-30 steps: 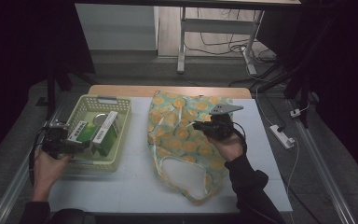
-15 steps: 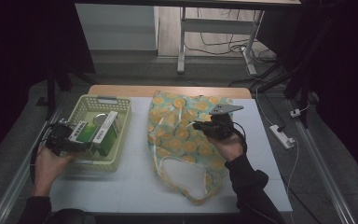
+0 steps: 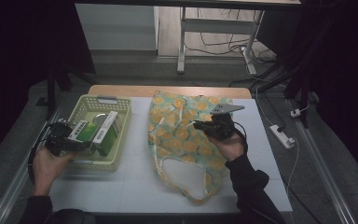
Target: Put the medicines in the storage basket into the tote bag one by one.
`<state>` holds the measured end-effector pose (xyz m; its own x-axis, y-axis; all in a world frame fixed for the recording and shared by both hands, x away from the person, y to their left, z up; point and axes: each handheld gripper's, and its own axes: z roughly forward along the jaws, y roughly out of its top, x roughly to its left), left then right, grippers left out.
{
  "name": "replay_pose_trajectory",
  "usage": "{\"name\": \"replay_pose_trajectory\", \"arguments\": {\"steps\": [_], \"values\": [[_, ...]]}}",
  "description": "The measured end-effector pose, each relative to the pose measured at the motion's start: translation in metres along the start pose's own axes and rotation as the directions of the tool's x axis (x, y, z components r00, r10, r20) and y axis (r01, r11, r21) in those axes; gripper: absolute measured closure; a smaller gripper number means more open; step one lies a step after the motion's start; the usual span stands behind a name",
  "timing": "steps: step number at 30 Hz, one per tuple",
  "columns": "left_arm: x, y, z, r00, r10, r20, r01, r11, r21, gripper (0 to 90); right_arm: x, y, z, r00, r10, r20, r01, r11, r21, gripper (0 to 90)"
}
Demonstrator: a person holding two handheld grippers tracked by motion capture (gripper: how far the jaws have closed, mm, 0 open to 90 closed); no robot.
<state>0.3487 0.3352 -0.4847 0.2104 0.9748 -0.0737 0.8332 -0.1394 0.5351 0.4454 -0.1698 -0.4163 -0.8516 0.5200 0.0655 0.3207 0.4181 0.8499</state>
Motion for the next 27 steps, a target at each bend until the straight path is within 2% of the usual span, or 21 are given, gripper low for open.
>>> {"name": "replay_pose_trajectory", "arguments": {"steps": [5, 11, 19, 27], "values": [[0.001, 0.000, -0.012, 0.9998, -0.004, -0.019, 0.003, 0.9987, -0.052, 17.3, 0.000, 0.000, -0.001, 1.0000, 0.000, 0.000, 0.000, 1.000, -0.002, 90.0], [0.003, -0.001, -0.027, 0.9996, -0.004, -0.027, 0.001, 0.9922, -0.124, 17.4, -0.001, 0.000, -0.002, 1.0000, 0.000, 0.001, 0.000, 1.000, -0.009, 90.0], [0.005, -0.003, -0.052, 1.0000, -0.004, 0.006, 0.005, 0.9725, -0.233, 17.3, -0.002, 0.000, -0.001, 1.0000, 0.002, 0.003, -0.002, 1.000, -0.006, 90.0], [-0.003, -0.004, -0.069, 0.9984, 0.030, 0.048, -0.014, 0.9555, -0.295, 17.4, -0.002, 0.000, -0.002, 1.0000, -0.002, 0.005, 0.002, 1.000, -0.010, 90.0]]}}
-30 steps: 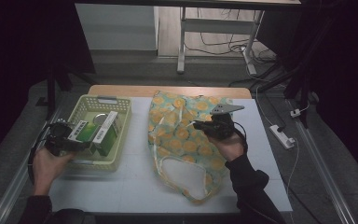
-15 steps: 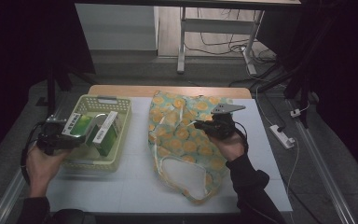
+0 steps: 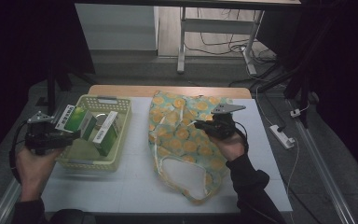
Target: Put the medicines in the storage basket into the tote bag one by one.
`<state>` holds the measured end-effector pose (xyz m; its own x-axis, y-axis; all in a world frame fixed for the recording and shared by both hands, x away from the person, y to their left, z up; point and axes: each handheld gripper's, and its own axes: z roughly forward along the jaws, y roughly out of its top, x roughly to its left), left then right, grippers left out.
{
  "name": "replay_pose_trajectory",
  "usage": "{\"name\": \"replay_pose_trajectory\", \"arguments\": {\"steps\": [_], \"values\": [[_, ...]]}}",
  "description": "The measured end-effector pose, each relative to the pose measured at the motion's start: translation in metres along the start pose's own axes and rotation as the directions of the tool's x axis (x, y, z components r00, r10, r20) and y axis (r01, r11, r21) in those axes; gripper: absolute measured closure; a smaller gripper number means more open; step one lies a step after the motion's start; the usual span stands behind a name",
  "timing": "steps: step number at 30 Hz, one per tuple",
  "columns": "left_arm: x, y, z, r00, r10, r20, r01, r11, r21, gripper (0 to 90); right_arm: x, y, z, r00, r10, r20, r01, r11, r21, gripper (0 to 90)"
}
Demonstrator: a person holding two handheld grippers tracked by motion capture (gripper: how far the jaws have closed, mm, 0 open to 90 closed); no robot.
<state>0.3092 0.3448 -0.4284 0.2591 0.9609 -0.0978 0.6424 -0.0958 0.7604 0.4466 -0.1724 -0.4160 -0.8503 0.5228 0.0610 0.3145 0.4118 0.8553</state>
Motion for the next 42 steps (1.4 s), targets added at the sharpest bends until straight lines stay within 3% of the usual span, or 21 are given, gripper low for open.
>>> {"name": "replay_pose_trajectory", "arguments": {"steps": [7, 12, 15, 21, 35, 39, 42], "values": [[-0.015, 0.007, -0.010, 0.9978, 0.035, 0.056, -0.033, 0.9988, -0.036, 17.3, 0.000, 0.000, -0.001, 1.0000, -0.003, 0.001, 0.003, 1.000, -0.003, 90.0], [-0.030, 0.011, -0.013, 0.9925, 0.074, 0.098, -0.069, 0.9964, -0.049, 17.3, -0.001, 0.000, 0.000, 1.0000, -0.004, 0.002, 0.004, 1.000, -0.003, 90.0], [-0.038, 0.014, -0.014, 0.9874, 0.095, 0.126, -0.089, 0.9944, -0.057, 17.3, -0.001, 0.000, -0.001, 1.0000, -0.004, 0.003, 0.004, 1.000, -0.004, 90.0], [-0.060, 0.019, -0.011, 0.9694, 0.144, 0.199, -0.135, 0.9891, -0.058, 17.3, -0.001, 0.000, -0.001, 1.0000, -0.005, 0.003, 0.005, 1.000, -0.007, 90.0], [-0.113, 0.023, 0.014, 0.9074, 0.234, 0.349, -0.242, 0.9700, -0.021, 17.3, -0.001, 0.001, -0.003, 1.0000, -0.003, 0.004, 0.003, 1.000, -0.015, 90.0], [-0.127, 0.023, 0.023, 0.8847, 0.252, 0.392, -0.272, 0.9624, -0.005, 17.3, -0.001, 0.002, -0.003, 1.0000, -0.001, 0.004, 0.001, 1.000, -0.016, 90.0], [-0.136, 0.022, 0.033, 0.8604, 0.254, 0.442, -0.287, 0.9580, 0.007, 17.3, -0.001, 0.002, -0.002, 1.0000, -0.002, 0.003, 0.002, 1.000, -0.016, 90.0]]}}
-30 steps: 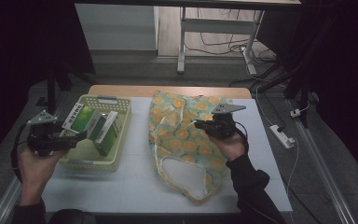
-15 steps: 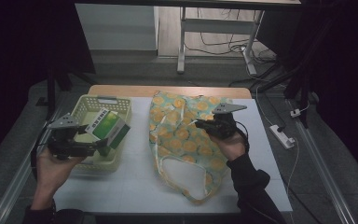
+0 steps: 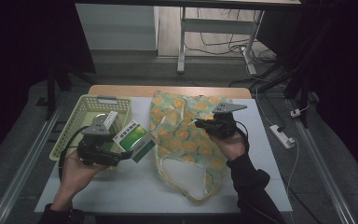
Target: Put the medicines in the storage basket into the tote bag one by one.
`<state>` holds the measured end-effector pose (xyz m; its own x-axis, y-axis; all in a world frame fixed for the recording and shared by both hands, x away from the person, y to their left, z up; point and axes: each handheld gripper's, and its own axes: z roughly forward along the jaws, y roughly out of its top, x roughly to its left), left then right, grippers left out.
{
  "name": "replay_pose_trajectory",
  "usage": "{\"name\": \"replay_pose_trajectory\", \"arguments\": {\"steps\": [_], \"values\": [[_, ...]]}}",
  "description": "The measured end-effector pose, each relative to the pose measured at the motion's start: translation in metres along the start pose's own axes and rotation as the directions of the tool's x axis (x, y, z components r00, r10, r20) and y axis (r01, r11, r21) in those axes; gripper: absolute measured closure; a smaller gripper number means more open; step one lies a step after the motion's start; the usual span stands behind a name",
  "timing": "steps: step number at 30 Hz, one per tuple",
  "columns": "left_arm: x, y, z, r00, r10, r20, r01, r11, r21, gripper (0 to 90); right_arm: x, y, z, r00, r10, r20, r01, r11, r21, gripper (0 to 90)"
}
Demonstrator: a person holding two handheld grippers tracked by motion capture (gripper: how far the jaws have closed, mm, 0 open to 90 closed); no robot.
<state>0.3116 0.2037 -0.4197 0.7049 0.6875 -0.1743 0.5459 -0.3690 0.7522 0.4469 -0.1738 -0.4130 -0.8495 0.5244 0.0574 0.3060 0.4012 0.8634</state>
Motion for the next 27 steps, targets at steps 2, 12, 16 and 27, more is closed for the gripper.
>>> {"name": "replay_pose_trajectory", "arguments": {"steps": [2, 12, 16, 27], "values": [[-0.002, 0.001, 0.006, 0.9999, 0.009, 0.008, -0.009, 0.9999, 0.012, 17.3, 0.000, 0.000, 0.000, 1.0000, -0.001, -0.001, 0.001, 1.000, 0.000, 90.0], [-0.019, 0.012, 0.033, 0.9958, 0.060, 0.070, -0.063, 0.9970, 0.046, 17.3, 0.001, 0.000, 0.002, 1.0000, -0.001, -0.005, 0.001, 1.000, 0.002, 90.0], [-0.024, 0.015, 0.043, 0.9928, 0.076, 0.093, -0.081, 0.9950, 0.058, 17.2, 0.001, 0.001, 0.002, 1.0000, -0.002, -0.004, 0.002, 1.000, 0.004, 90.0], [-0.033, 0.029, 0.070, 0.9857, 0.105, 0.132, -0.115, 0.9903, 0.077, 17.2, 0.004, 0.002, 0.002, 0.9999, -0.005, -0.012, 0.005, 1.000, 0.000, 90.0]]}}
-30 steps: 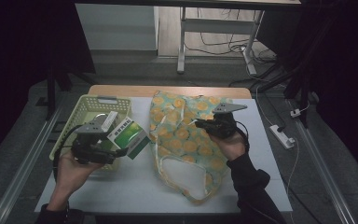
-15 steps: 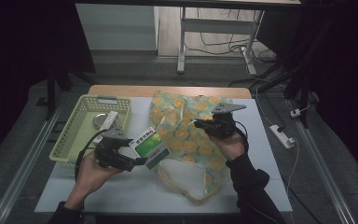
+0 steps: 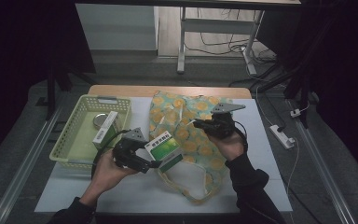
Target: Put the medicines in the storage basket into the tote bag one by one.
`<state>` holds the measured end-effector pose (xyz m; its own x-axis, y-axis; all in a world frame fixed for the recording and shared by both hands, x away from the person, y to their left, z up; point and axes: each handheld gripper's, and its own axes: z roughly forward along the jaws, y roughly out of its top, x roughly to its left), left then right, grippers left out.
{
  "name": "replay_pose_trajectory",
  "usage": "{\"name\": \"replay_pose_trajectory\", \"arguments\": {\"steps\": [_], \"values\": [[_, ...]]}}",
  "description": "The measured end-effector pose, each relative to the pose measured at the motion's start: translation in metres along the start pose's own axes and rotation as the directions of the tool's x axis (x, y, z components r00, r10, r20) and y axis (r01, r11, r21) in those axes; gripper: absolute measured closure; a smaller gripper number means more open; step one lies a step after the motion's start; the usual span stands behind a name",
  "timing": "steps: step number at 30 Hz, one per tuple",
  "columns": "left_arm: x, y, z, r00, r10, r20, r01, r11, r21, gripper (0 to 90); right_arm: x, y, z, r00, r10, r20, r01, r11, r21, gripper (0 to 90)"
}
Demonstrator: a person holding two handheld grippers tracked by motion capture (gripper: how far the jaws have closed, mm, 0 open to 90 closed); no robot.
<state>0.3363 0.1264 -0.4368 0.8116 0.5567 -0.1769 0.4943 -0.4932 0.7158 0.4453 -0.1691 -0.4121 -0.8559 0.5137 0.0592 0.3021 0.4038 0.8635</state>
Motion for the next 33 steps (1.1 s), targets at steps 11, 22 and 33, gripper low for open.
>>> {"name": "replay_pose_trajectory", "arguments": {"steps": [11, 22, 33], "values": [[0.003, 0.014, 0.026, 0.9999, 0.004, 0.013, -0.004, 0.9995, 0.030, 17.2, 0.001, 0.002, -0.002, 1.0000, -0.002, -0.002, 0.002, 1.000, -0.012, 90.0], [0.010, 0.023, 0.054, 0.9999, -0.001, 0.013, 0.000, 0.9972, 0.075, 17.2, 0.002, 0.002, -0.002, 0.9999, -0.005, -0.010, 0.005, 1.000, -0.019, 90.0], [0.021, 0.038, 0.079, 0.9980, 0.011, -0.063, -0.005, 0.9944, 0.106, 17.1, 0.005, 0.003, -0.001, 0.9998, -0.010, -0.019, 0.010, 1.000, -0.015, 90.0]]}}
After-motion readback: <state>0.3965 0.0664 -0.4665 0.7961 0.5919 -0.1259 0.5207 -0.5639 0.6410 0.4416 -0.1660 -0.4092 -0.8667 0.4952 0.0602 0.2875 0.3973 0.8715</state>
